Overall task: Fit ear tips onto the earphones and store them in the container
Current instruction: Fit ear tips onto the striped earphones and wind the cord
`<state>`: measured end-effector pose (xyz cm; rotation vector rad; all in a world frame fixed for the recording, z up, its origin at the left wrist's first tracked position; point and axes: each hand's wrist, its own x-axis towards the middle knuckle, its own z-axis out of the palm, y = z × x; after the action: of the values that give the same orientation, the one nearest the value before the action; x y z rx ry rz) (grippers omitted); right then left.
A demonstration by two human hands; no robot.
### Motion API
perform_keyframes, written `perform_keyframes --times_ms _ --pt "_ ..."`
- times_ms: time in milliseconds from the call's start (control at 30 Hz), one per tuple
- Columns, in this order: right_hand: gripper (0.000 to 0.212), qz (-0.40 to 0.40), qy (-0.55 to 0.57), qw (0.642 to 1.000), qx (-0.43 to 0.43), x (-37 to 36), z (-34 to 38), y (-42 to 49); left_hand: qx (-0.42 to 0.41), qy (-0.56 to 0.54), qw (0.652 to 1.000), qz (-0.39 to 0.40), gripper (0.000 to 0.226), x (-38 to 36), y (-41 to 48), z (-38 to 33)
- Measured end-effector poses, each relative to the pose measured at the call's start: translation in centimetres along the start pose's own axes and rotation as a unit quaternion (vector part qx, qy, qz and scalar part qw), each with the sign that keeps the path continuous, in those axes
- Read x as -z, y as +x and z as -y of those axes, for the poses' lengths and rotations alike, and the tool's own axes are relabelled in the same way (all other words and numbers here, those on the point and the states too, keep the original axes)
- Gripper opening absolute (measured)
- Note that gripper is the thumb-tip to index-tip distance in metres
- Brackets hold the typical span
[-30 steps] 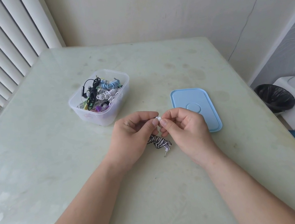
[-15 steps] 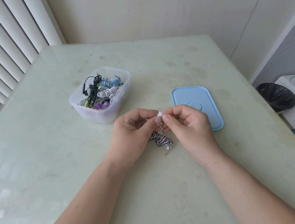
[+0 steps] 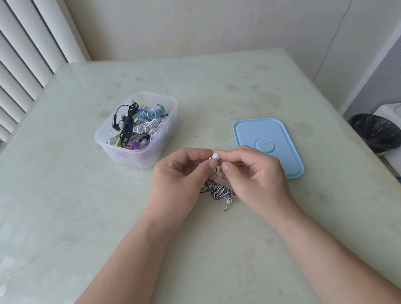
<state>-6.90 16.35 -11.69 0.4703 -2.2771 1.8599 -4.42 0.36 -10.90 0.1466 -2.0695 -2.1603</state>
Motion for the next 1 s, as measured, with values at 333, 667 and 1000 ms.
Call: perform_keyframes --times_ms 333,667,1000 --pt "0.027 0.001 0.029 0.997 -0.068 0.1 0.1 0.0 -0.014 -0.011 1.0 0.024 0.029 0.1 0.2 0.3" --pt "0.042 0.137 -0.091 0.983 -0.082 0.5 1.5 -0.4 0.022 -0.138 0.99 -0.009 0.022 1.1 -0.3 -2.0" --pt "0.039 0.107 0.116 0.96 -0.23 -1.0 4.9 1.3 -0.11 0.234 0.966 -0.005 0.023 3.1 -1.8 -4.1"
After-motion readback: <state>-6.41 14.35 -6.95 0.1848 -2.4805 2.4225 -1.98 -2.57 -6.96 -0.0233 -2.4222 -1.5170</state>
